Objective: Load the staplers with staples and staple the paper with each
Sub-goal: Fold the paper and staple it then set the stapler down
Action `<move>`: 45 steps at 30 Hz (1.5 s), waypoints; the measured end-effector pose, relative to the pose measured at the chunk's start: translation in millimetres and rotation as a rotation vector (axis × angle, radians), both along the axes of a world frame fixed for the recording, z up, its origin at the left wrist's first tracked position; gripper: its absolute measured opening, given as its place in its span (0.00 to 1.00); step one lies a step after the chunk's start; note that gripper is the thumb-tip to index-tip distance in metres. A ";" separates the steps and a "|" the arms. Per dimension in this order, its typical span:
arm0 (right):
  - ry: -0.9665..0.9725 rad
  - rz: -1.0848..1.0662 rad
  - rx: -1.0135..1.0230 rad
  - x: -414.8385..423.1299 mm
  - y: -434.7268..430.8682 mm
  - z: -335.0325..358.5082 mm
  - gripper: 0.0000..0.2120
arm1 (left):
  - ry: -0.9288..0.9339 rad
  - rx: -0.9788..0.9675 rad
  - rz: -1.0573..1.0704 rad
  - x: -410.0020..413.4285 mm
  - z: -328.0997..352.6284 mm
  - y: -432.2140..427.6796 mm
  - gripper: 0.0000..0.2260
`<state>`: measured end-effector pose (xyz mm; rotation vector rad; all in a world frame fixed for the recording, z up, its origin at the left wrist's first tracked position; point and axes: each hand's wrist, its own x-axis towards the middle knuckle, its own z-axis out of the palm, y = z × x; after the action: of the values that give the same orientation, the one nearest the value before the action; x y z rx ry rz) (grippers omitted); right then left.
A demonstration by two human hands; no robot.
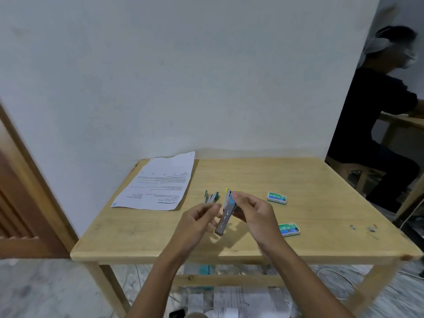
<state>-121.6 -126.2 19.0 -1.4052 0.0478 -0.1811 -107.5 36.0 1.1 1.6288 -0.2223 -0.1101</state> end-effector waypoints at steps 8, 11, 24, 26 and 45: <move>0.208 0.051 -0.119 23.0 4.7 15.7 0.22 | 0.034 0.823 0.793 102.9 -17.7 90.6 0.30; 0.185 0.071 -0.124 30.0 5.6 18.3 0.22 | 0.205 0.976 0.751 124.8 -21.6 118.4 0.38; 0.206 0.151 -0.147 41.5 11.9 5.9 0.27 | 0.517 0.964 0.605 155.2 -3.5 157.0 0.51; 0.193 0.165 -0.173 40.8 14.4 6.5 0.21 | 0.507 0.898 0.637 159.4 -6.0 161.0 0.43; 0.222 0.091 -0.403 95.3 29.3 27.6 0.18 | 0.041 -0.229 0.305 45.8 18.8 156.6 0.13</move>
<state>-26.3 -96.8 46.6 -1.8218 0.1365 0.0453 -61.7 192.6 19.9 1.4130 0.0456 0.1117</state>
